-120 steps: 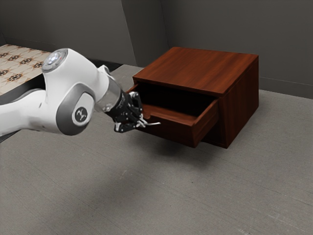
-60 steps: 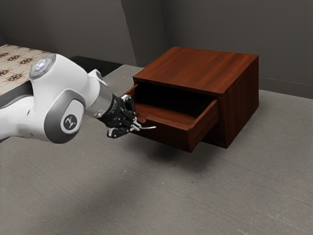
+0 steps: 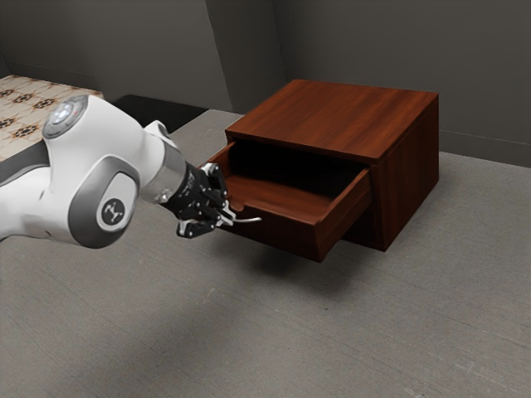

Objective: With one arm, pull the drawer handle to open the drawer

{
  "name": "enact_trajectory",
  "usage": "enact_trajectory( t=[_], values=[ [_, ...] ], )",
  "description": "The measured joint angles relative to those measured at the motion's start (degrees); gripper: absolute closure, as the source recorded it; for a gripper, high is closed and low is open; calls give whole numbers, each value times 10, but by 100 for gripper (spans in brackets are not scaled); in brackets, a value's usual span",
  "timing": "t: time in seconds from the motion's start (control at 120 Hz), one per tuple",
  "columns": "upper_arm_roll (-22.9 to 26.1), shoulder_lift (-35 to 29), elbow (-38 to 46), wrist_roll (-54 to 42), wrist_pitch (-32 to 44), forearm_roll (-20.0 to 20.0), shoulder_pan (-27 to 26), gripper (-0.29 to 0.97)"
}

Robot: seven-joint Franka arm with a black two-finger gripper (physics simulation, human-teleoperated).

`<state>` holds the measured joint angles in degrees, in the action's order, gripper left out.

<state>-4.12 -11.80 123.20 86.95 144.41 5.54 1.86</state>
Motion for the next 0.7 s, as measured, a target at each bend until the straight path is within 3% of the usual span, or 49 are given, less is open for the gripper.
enact_trajectory(
  t=[0.342,0.55,0.608,0.7],
  values=[
    [0,-12,6,0,3,0,1,74],
    [1,-53,18,0,-8,-2,-11,59],
    [1,-39,-28,0,-44,-3,-11,46],
    [4,41,-200,0,-169,-2,-12,31]
  ],
)
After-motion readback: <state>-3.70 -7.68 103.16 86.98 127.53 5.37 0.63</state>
